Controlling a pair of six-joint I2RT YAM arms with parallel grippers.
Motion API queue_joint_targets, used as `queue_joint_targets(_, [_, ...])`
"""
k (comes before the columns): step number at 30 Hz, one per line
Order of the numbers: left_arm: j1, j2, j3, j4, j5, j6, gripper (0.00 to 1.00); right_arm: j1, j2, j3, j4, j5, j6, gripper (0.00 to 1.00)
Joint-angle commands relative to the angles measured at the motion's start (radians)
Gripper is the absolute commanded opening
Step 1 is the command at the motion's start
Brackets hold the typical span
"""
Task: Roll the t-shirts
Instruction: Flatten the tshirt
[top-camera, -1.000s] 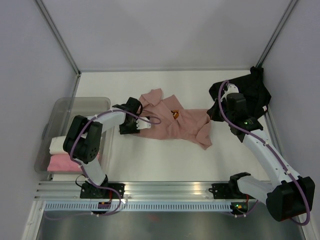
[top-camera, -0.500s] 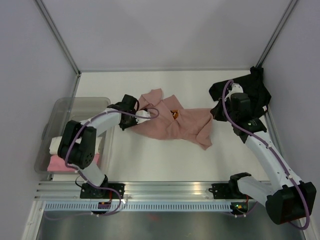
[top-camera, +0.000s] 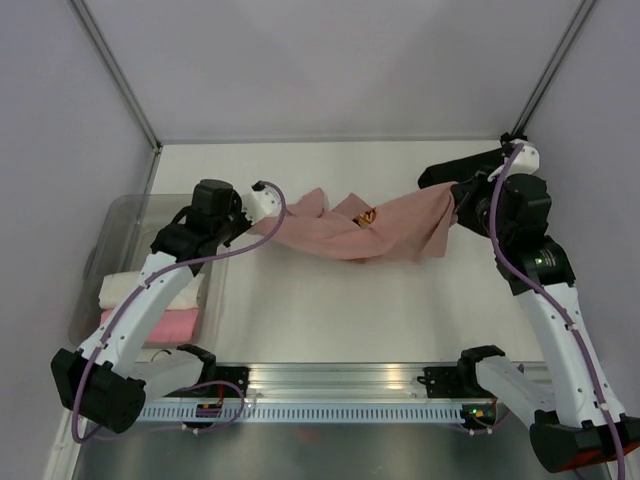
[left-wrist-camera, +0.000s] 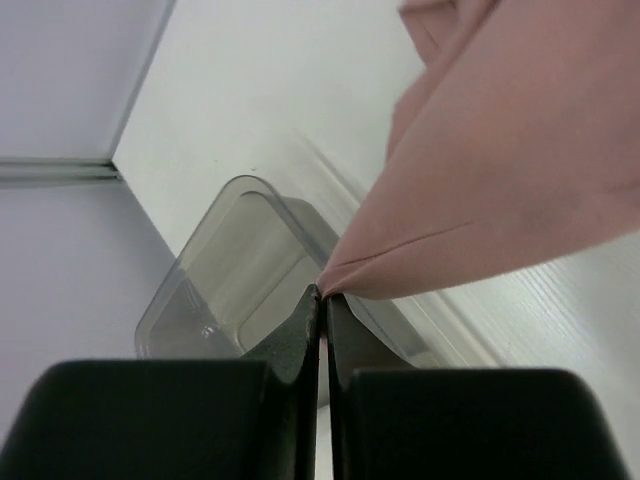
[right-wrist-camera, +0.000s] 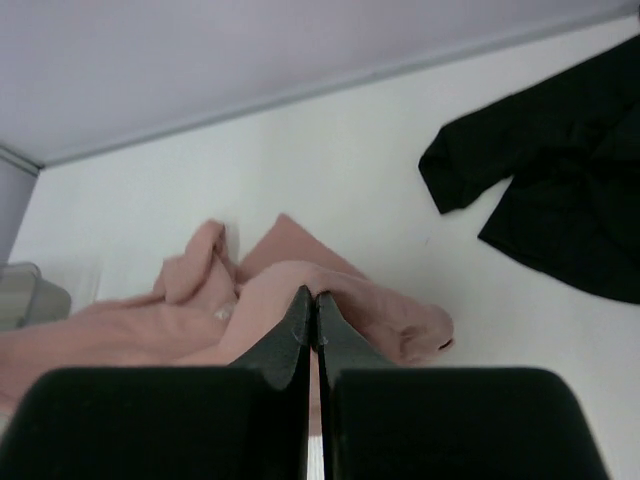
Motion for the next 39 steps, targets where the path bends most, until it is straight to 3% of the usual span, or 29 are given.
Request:
queue_joint_targets(1, [0.015, -0.056, 0.135, -0.01, -0.089, -0.107, 0.02, -0.01, -0.02, 0.136, 0.009, 0.077, 0.02, 0.0])
queue_joint_targets(6, [0.031, -0.067, 0.288, 0.0, -0.117, -0.131, 0.02, -0.012, 0.072, 0.248, 0.006, 0.123, 0.013, 0.0])
queue_joint_targets(11, [0.058, 0.06, 0.431, 0.042, -0.12, -0.109, 0.02, -0.027, 0.257, 0.361, 0.059, 0.074, 0.033, 0.0])
queue_joint_targets(14, [0.098, 0.23, 0.595, 0.023, -0.119, -0.105, 0.02, -0.064, 0.383, 0.464, 0.098, 0.039, 0.052, 0.0])
queue_joint_targets(17, [0.156, 0.413, 0.843, -0.046, -0.128, -0.115, 0.02, -0.095, 0.501, 0.535, 0.21, -0.057, 0.12, 0.0])
queue_joint_targets(18, [0.172, 0.453, 0.988, -0.069, -0.134, -0.12, 0.02, -0.112, 0.539, 0.564, 0.243, -0.079, 0.14, 0.01])
queue_joint_targets(21, [0.192, 0.612, 1.252, -0.129, -0.215, -0.129, 0.02, -0.138, 0.69, 0.743, 0.273, -0.207, 0.194, 0.0])
queue_joint_targets(24, [0.192, 0.674, 1.362, -0.137, -0.256, -0.132, 0.02, -0.147, 0.799, 0.945, 0.277, -0.274, 0.24, 0.0])
queue_joint_targets(29, [0.196, 0.659, 1.373, -0.025, -0.31, -0.108, 0.02, -0.222, 0.899, 1.216, 0.283, -0.355, 0.354, 0.0])
queue_joint_targets(33, [0.206, 0.651, 1.393, 0.032, -0.27, -0.1, 0.02, -0.247, 0.818, 1.143, 0.34, -0.315, 0.347, 0.0])
queue_joint_targets(35, [0.206, 0.645, 1.367, 0.027, -0.255, -0.091, 0.02, -0.248, 0.776, 1.11, 0.29, -0.305, 0.313, 0.0])
queue_joint_targets(38, [0.207, 0.577, 1.257, 0.015, -0.183, -0.088, 0.02, -0.248, 0.704, 1.031, 0.219, -0.257, 0.244, 0.0])
queue_joint_targets(39, [0.209, 0.547, 1.132, 0.015, -0.106, -0.088, 0.02, -0.248, 0.669, 0.968, 0.221, -0.251, 0.243, 0.0])
